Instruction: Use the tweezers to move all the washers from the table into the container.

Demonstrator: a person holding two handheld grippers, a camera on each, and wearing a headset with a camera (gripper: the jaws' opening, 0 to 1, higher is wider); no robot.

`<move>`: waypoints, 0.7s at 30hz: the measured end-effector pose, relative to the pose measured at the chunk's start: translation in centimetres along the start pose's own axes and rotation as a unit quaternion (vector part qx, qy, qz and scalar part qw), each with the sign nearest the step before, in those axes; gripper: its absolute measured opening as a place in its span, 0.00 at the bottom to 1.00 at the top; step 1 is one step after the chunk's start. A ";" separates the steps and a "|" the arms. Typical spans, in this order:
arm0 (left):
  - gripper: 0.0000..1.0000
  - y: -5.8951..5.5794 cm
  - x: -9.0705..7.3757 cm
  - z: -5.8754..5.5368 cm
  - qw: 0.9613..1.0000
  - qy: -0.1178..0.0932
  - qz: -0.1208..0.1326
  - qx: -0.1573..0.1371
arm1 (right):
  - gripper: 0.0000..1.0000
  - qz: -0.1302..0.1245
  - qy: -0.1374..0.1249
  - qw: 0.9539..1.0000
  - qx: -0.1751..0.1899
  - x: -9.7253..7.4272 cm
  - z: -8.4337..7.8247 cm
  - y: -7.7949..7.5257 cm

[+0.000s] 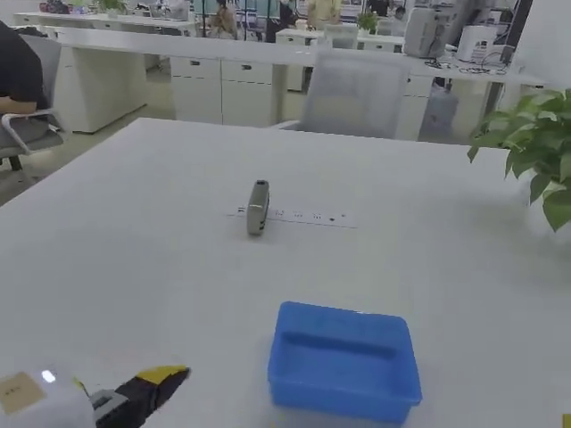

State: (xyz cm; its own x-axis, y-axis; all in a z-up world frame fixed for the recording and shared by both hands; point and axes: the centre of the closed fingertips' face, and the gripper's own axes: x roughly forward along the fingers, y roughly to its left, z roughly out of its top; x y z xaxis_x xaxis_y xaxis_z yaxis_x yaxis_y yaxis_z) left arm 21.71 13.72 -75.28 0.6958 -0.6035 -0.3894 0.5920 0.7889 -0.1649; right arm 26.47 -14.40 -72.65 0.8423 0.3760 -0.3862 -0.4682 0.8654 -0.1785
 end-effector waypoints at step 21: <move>0.06 -3.9 5.6 -9.1 0.924 0.290 -0.160 0.191 | 0.11 0.305 0.056 0.948 -0.069 -1.1 -2.5 9.9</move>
State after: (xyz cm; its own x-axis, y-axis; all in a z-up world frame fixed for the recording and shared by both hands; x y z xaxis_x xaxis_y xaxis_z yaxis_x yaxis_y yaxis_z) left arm 19.53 8.31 -85.05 0.1902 -0.5472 -0.8151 0.9074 0.4150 -0.0669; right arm 20.27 -7.10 -76.23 0.3730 0.7486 -0.5481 -0.8966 0.4428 -0.0053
